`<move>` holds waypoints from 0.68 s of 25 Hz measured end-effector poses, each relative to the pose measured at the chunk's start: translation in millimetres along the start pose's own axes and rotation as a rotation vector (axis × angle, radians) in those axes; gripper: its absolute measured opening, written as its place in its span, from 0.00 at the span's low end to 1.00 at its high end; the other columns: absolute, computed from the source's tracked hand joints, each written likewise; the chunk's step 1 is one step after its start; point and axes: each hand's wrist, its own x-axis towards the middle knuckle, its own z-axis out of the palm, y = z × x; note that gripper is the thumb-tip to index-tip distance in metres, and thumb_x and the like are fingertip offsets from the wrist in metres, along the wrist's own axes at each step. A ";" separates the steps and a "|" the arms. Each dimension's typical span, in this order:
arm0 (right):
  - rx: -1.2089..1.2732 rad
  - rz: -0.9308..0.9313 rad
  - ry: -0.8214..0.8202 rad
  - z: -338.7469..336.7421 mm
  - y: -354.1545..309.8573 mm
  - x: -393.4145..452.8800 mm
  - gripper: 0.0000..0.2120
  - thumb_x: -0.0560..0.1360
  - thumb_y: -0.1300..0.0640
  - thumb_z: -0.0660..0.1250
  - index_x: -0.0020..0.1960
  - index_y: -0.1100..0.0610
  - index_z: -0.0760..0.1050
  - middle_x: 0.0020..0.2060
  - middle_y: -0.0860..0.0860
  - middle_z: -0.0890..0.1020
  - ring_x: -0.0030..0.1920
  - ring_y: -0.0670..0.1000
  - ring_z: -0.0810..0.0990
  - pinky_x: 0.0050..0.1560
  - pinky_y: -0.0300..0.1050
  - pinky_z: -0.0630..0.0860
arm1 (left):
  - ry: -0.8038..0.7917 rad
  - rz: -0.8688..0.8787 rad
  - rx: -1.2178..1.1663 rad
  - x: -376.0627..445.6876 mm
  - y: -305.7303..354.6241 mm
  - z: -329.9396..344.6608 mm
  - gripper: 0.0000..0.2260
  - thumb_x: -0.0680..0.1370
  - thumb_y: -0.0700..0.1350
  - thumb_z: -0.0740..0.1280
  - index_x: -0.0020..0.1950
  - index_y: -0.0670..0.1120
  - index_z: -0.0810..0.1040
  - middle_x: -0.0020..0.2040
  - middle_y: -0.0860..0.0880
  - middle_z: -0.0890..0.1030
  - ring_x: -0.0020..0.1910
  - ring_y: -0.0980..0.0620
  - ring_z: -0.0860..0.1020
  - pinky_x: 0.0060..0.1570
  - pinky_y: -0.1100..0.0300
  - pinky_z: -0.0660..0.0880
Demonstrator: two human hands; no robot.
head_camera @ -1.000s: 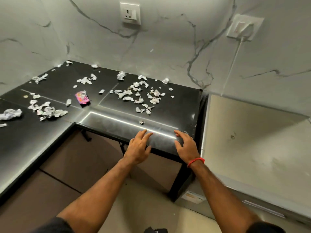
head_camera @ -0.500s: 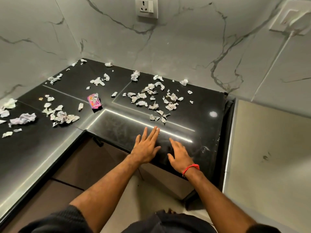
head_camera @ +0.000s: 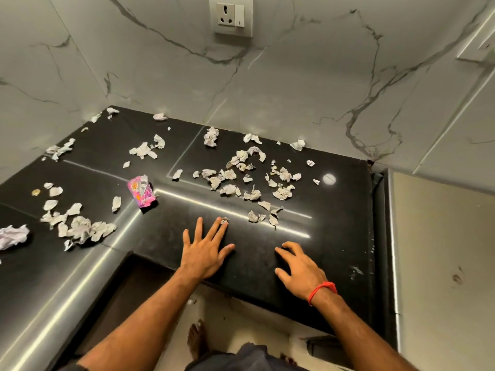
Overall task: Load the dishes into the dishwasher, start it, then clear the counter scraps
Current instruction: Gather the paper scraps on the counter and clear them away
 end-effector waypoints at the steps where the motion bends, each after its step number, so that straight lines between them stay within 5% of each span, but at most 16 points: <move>1: 0.066 0.031 0.073 -0.5 -7.7 11.0 0.26 0.79 0.47 0.62 0.75 0.45 0.63 0.73 0.43 0.61 0.67 0.51 0.70 0.67 0.48 0.71 | -0.012 0.016 -0.001 6.7 -13.9 -4.2 0.32 0.79 0.71 0.42 0.80 0.63 0.37 0.81 0.63 0.38 0.80 0.43 0.36 0.75 0.32 0.41; 5: 0.017 0.095 0.361 2.7 -48.1 64.5 0.29 0.79 0.49 0.63 0.78 0.49 0.59 0.77 0.51 0.58 0.75 0.55 0.60 0.74 0.51 0.61 | -0.019 0.147 0.013 21.2 -54.5 -14.5 0.31 0.79 0.71 0.43 0.80 0.65 0.37 0.80 0.63 0.37 0.79 0.44 0.32 0.74 0.32 0.36; 11: -0.183 0.254 0.125 51.7 -108.3 112.4 0.40 0.78 0.31 0.48 0.80 0.53 0.41 0.79 0.54 0.38 0.78 0.60 0.33 0.77 0.61 0.37 | 0.019 0.186 0.110 30.5 -124.0 -15.8 0.35 0.78 0.71 0.42 0.81 0.59 0.38 0.79 0.57 0.28 0.76 0.42 0.26 0.73 0.32 0.36; 14: -0.171 0.034 0.066 80.9 -164.1 122.2 0.35 0.80 0.35 0.49 0.80 0.47 0.39 0.79 0.48 0.38 0.79 0.59 0.37 0.76 0.62 0.36 | 0.048 0.184 0.124 32.0 -150.3 -17.8 0.36 0.77 0.71 0.39 0.82 0.57 0.42 0.80 0.55 0.31 0.79 0.41 0.31 0.74 0.33 0.42; 17: 0.159 -0.153 0.146 72.7 -186.8 128.5 0.31 0.82 0.51 0.55 0.80 0.43 0.44 0.80 0.43 0.45 0.80 0.46 0.44 0.77 0.54 0.43 | 0.131 0.170 0.001 28.8 -145.7 -24.0 0.38 0.77 0.69 0.39 0.83 0.51 0.49 0.83 0.51 0.42 0.81 0.42 0.37 0.76 0.36 0.47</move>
